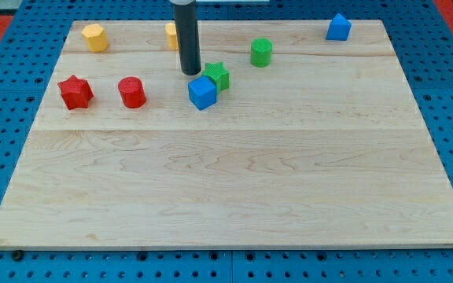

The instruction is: Place both the green star and green circle above the blue cube

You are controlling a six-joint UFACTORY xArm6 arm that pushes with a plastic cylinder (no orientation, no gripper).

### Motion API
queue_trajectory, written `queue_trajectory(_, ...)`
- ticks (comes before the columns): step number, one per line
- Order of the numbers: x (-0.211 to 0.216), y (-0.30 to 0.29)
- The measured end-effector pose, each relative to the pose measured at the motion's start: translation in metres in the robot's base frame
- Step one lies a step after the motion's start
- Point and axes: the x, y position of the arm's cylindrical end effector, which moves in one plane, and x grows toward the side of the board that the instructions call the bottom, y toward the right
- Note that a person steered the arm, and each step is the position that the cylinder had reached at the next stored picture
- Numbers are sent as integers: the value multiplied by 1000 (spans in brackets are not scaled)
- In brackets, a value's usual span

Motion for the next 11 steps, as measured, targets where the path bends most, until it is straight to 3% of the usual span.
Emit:
queue_trajectory(2,11,29)
queue_trajectory(7,-5,5)
queue_trajectory(9,-103,68)
queue_trajectory(10,-105,136)
queue_trajectory(11,-77,167)
